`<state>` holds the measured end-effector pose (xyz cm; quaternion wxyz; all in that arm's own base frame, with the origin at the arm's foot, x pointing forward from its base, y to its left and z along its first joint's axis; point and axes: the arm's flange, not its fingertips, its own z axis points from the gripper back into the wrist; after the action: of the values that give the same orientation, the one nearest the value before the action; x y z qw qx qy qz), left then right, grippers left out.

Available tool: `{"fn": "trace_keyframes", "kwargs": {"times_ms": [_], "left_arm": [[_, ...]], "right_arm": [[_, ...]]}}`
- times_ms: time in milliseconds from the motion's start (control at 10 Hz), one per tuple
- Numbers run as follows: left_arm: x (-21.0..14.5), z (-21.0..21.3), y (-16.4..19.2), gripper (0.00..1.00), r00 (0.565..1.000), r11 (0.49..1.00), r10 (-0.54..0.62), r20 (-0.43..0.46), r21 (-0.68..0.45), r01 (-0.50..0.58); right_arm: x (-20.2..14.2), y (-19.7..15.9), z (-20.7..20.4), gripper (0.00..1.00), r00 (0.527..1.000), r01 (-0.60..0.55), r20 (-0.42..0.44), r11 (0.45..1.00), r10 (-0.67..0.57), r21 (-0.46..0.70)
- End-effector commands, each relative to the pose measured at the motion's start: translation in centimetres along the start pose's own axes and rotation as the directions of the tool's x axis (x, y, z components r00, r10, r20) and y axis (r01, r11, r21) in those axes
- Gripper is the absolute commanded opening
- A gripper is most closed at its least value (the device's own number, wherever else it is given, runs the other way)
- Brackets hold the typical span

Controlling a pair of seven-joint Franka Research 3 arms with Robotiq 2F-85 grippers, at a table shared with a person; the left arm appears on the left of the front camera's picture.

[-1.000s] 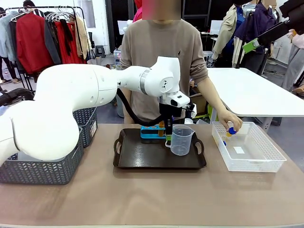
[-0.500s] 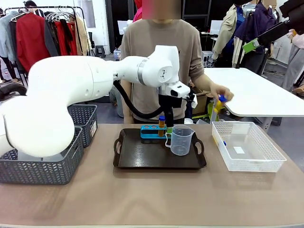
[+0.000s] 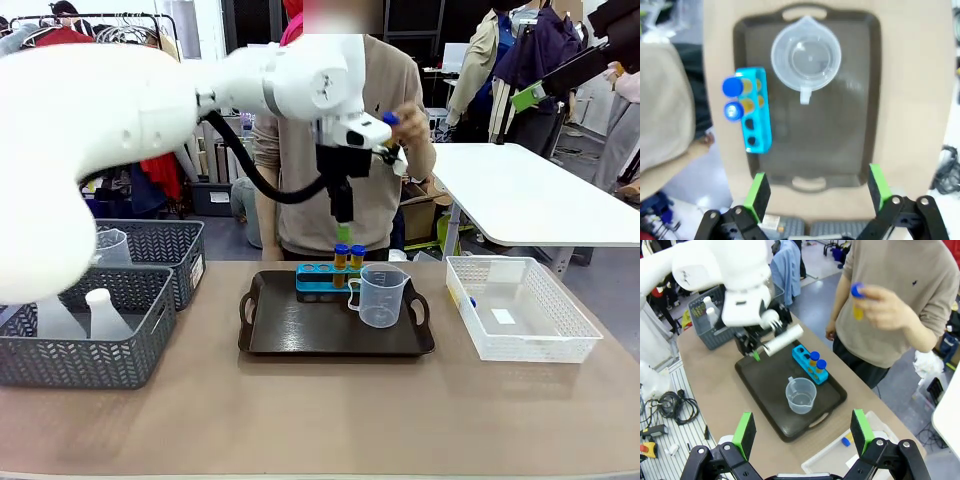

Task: Prepare the laboratory tools.
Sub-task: Pick up one Small flask and place it on the Handle tray.

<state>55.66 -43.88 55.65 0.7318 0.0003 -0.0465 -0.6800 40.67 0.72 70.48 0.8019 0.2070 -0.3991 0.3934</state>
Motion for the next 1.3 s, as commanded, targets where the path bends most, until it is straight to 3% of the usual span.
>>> {"fn": "trace_keyframes", "kwargs": {"times_ms": [0, 300, 500, 700, 800, 900, 1000, 1200], "left_arm": [[-4.0, 3.4, -2.9, 1.00, 0.993, 0.992, 0.122, 0.009, 0.018, -0.122], [-9.5, 7.9, -4.2, 1.00, 0.907, 0.901, 0.414, 0.077, 0.109, -0.420], [-14.4, 9.7, -4.6, 1.00, 0.794, 0.783, 0.606, 0.044, 0.139, -0.606], [-18.7, 10.9, -5.1, 1.00, 0.682, 0.669, 0.725, 0.092, 0.137, -0.730], [-19.9, 11.3, -5.6, 1.00, 0.649, 0.635, 0.753, 0.110, 0.134, -0.760], [-19.7, 10.3, -5.3, 1.00, 0.681, 0.671, 0.723, 0.118, 0.115, -0.733], [-19.3, 12.0, -3.8, 1.00, 0.687, 0.675, 0.723, 0.069, 0.137, -0.725], [-19.3, 12.0, -3.8, 1.00, 0.687, 0.675, 0.723, 0.069, 0.137, -0.725]], "right_arm": [[0.0, 0.0, 0.0, 1.00, 1.000, -0.002, 0.013, 1.000, 0.002, 0.009], [0.0, 0.0, 0.0, 1.00, 1.000, -0.002, 0.013, 1.000, 0.002, 0.009], [0.0, 0.0, 0.0, 1.00, 1.000, -0.002, 0.013, 1.000, 0.002, 0.009], [0.0, 0.0, 0.0, 1.00, 1.000, -0.002, 0.013, 1.000, 0.002, 0.009], [0.0, 0.0, 0.0, 1.00, 1.000, -0.002, 0.013, 1.000, 0.002, 0.009], [0.0, 0.0, 0.0, 1.00, 1.000, -0.002, 0.013, 1.000, 0.002, 0.009], [0.0, 0.0, 0.0, 1.00, 1.000, -0.002, 0.013, 1.000, 0.002, 0.009], [0.0, 0.0, 0.0, 1.00, 1.000, -0.002, 0.013, 1.000, 0.002, 0.009]]}}
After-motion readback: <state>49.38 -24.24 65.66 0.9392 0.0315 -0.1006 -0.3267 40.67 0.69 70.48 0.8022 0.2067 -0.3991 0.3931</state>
